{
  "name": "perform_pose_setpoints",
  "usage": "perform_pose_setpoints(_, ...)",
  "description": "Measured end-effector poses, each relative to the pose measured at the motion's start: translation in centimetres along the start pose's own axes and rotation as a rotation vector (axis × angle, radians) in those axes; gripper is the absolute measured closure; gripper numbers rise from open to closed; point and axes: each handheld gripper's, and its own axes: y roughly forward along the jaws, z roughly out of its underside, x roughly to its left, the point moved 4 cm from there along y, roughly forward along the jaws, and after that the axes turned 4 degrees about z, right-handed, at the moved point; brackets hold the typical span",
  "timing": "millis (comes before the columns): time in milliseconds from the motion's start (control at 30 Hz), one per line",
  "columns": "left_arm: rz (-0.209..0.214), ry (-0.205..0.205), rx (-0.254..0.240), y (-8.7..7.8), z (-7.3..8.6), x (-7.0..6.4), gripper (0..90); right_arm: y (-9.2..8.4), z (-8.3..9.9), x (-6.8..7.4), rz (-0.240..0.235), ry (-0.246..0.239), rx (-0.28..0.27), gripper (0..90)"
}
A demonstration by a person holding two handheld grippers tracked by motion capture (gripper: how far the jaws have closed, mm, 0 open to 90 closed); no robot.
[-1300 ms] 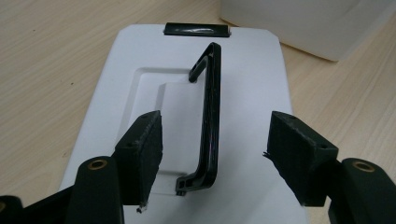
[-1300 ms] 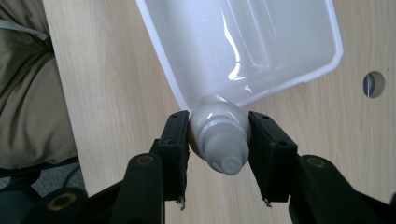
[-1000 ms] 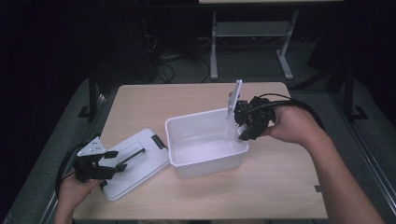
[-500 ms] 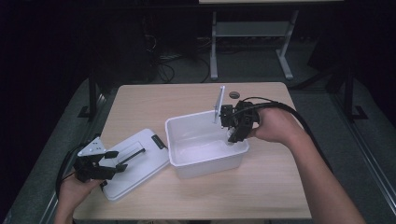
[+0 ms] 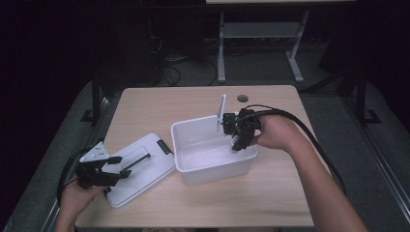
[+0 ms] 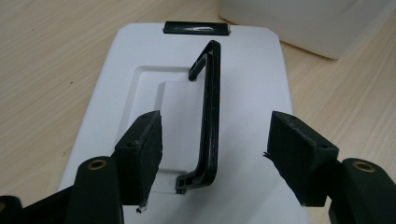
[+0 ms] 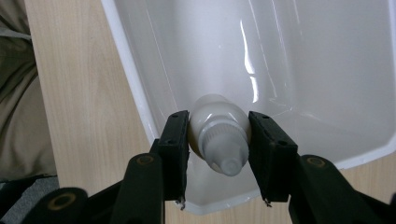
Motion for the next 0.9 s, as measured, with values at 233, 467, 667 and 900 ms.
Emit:
perform_pose_setpoints(233, 0.001, 0.006, 0.007, 0.1, -0.1, -0.1, 34.7, 1.2, 0.5, 0.0, -0.003, -0.001, 0.008, 59.5)
perform_pose_setpoints(467, 0.001, 0.005, 0.017, 0.3, 0.1, 0.0, 34.5, 2.1, 0.6, 0.1, -0.005, -0.001, 0.015, 59.6)
perform_pose_setpoints(667, -0.001, 0.008, 0.015, 0.2, 0.1, 0.1, 34.5, 3.4, 0.7, 0.0, -0.022, 0.006, 0.015, 59.6)
perform_pose_setpoints(900, 0.002, 0.001, 0.011, 0.1, 0.1, 0.0, 34.4, 4.4, 0.3, 0.0, -0.032, 0.009, 0.015, 59.5)
